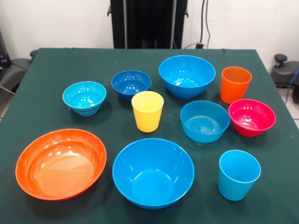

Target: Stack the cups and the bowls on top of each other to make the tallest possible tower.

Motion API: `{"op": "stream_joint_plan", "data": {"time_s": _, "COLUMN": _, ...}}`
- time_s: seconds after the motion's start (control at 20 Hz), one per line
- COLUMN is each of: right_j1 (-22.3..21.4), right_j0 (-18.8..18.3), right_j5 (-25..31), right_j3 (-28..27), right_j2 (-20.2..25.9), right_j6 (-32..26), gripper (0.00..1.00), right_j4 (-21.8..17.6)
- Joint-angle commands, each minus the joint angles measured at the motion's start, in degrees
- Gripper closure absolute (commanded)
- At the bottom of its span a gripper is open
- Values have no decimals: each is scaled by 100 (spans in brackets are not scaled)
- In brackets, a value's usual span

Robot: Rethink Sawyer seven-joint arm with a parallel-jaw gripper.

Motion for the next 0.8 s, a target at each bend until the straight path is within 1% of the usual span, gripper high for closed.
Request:
{"op": "stream_joint_plan", "data": {"time_s": 0.05, "right_j1": 652, "right_j0": 72, "right_j5": -730, "right_j3": 320, "right_j2": -202, "right_j6": 1254, "gripper": 0, "right_j4": -259}}
{"op": "stream_joint_plan", "data": {"time_s": 0.15, "right_j1": 803, "right_j0": 50, "right_j5": -914, "right_j3": 334, "right_j2": -211, "right_j6": 1315, "gripper": 0, "right_j4": -232}}
{"op": "stream_joint_plan", "data": {"time_s": 0.25, "right_j1": 926, "right_j0": 49, "right_j5": -984, "right_j3": 313, "right_j2": -239, "right_j6": 1363, "gripper": 0, "right_j4": -209}}
{"op": "stream_joint_plan", "data": {"time_s": 0.5, "right_j1": 1140, "right_j0": -76, "right_j5": -1125, "right_j3": 220, "right_j2": -142, "right_j6": 1360, "gripper": 0, "right_j4": -152}}
{"op": "stream_joint_plan", "data": {"time_s": 0.6, "right_j1": 1282, "right_j0": -68, "right_j5": -1191, "right_j3": 86, "right_j2": -158, "right_j6": 1410, "gripper": 0, "right_j4": -171}}
{"op": "stream_joint_plan", "data": {"time_s": 0.8, "right_j1": 1488, "right_j0": -6, "right_j5": -1003, "right_j3": -457, "right_j2": -290, "right_j6": 1370, "gripper": 0, "right_j4": -227}}
